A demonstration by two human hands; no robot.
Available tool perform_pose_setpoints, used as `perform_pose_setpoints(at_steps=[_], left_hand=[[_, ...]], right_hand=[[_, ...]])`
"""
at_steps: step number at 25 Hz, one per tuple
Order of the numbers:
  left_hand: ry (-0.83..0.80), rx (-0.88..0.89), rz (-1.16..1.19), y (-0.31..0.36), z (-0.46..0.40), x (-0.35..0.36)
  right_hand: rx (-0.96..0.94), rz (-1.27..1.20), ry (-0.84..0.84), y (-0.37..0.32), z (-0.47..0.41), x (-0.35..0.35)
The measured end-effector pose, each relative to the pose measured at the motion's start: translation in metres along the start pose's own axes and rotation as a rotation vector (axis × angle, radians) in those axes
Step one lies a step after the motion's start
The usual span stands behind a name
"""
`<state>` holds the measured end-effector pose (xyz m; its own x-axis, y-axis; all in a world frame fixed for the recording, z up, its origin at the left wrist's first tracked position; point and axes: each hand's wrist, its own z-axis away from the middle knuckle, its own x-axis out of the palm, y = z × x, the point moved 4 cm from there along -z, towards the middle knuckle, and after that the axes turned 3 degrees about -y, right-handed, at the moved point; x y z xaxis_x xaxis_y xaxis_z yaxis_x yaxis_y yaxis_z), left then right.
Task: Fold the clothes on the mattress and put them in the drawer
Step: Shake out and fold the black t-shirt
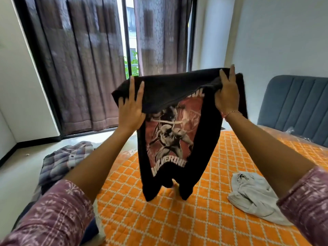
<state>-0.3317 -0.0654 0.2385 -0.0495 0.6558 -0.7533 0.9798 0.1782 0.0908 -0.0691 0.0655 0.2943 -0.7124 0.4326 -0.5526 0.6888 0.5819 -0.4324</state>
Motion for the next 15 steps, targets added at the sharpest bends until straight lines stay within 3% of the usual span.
perform_pose_setpoints(at_steps=[1,3,4,6,12,15], left_hand=[[-0.071,-0.015,0.018,-0.005,0.000,0.010],[-0.426,-0.127,0.136,-0.024,0.004,0.053],[-0.511,-0.198,0.255,-0.032,0.010,0.070],[-0.472,-0.334,0.456,-0.038,0.019,0.082],[-0.589,-0.610,0.396,-0.056,0.033,0.132],[-0.737,-0.792,0.596,-0.067,0.033,0.179]], right_hand=[[-0.031,0.063,-0.043,0.002,0.003,0.003],[0.117,0.120,-0.168,0.019,0.016,0.019],[0.200,0.123,-0.184,0.028,0.024,0.027],[0.282,0.085,-0.183,0.039,0.040,0.043],[0.418,-0.003,-0.331,0.079,0.056,0.123],[0.542,-0.152,-0.659,0.098,0.055,0.190]])
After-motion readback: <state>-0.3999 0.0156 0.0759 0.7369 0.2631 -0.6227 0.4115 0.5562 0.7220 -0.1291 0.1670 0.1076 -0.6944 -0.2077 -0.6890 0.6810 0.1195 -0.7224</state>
